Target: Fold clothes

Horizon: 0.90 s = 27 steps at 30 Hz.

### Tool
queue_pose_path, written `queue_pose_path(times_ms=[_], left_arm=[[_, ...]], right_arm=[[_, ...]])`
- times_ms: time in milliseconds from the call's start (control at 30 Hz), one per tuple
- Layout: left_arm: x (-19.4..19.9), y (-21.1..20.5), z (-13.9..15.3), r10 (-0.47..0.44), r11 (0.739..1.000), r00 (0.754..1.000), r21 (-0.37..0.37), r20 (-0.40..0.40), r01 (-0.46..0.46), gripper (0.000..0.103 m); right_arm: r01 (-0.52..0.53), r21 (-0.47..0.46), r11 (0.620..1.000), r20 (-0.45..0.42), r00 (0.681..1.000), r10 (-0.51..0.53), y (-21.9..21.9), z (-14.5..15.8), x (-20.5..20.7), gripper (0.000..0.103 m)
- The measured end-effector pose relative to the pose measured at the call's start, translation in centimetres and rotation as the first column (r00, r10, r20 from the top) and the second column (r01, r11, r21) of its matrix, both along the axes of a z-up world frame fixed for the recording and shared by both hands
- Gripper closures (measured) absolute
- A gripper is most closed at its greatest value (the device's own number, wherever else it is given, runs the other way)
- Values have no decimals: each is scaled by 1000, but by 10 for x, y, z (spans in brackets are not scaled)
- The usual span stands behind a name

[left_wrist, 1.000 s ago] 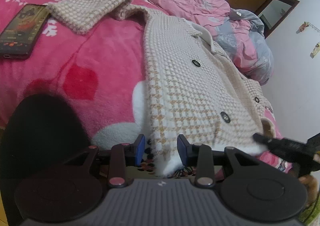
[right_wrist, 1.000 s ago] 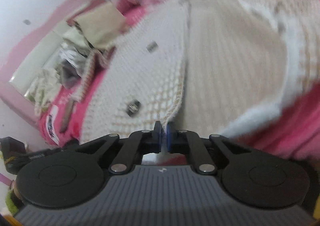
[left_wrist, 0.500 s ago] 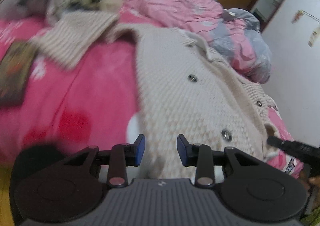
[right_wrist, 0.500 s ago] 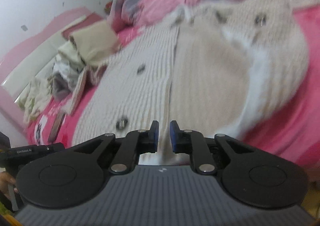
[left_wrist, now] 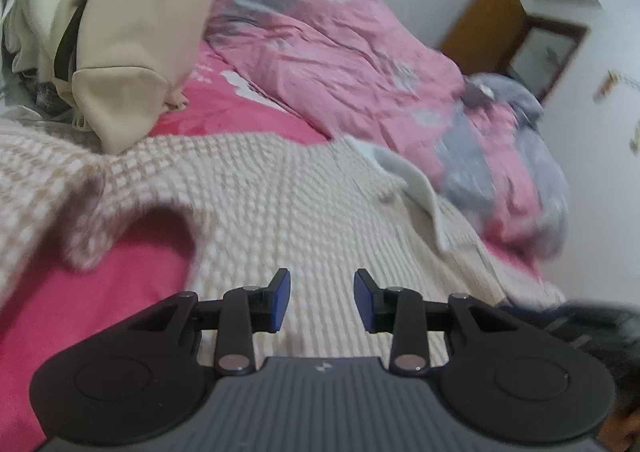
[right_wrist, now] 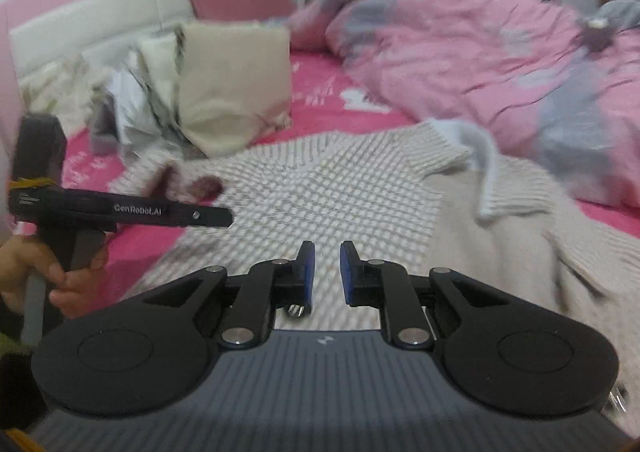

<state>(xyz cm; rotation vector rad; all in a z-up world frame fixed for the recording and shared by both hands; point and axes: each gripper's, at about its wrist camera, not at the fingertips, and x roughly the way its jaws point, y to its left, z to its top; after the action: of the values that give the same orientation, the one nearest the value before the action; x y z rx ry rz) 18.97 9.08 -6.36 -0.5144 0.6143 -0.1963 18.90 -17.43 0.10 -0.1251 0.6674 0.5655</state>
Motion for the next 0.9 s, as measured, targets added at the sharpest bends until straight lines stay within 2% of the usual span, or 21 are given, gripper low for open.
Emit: queue_pose_path(times_ms=[67,133,167,200,233,333,400,467,533,567,633,733,833,900], left_arm=[[4,12,-10,46,997,999,-61,13,-45,68],[-1,26,-16,79,992,996,-99,28,-76,67],[-4,32,-19,96,989,995,-118,35,-91,64],[-6,39,-22,113,985,993,-137,41,-106,56],[-7,44,-23,125,982,991,-150,45,-117,52],[-6,53,-23,148,976,988,-171,48,-138,39],[-6,59,-23,164,971,985,-185,50,-152,33],[-6,64,-23,180,966,982,-198,51,-166,33],[-1,69,-30,197,963,979,-199,46,-184,35],[2,70,-33,212,961,976,-191,42,-200,35],[8,73,-37,236,956,971,-186,35,-226,35],[14,79,-42,248,943,968,-234,30,-234,35],[21,85,-46,260,928,965,-282,24,-243,35],[25,88,-49,272,919,962,-304,20,-253,37]], right_arm=[[8,-36,999,-60,998,-10,13,-30,35,90],[27,-124,992,-145,988,-45,18,-71,60,90],[19,-123,992,-178,983,-41,15,-87,66,90],[10,-91,996,-169,985,-25,11,-88,67,90],[-9,-100,995,-186,983,-10,11,-82,69,90],[-31,-87,996,-259,966,7,18,-52,89,83],[-74,-44,996,-216,974,63,33,-27,109,74],[-130,-39,991,-149,981,122,56,-9,135,50],[-207,-44,977,-101,974,202,85,1,167,36],[-241,-54,969,-82,968,236,101,5,184,32],[-288,-100,952,-84,956,280,132,0,219,29],[-359,-180,916,-114,932,343,174,-14,266,24],[-405,-259,877,-199,911,362,201,-37,297,23],[-408,-288,866,-261,904,339,208,-52,310,23]])
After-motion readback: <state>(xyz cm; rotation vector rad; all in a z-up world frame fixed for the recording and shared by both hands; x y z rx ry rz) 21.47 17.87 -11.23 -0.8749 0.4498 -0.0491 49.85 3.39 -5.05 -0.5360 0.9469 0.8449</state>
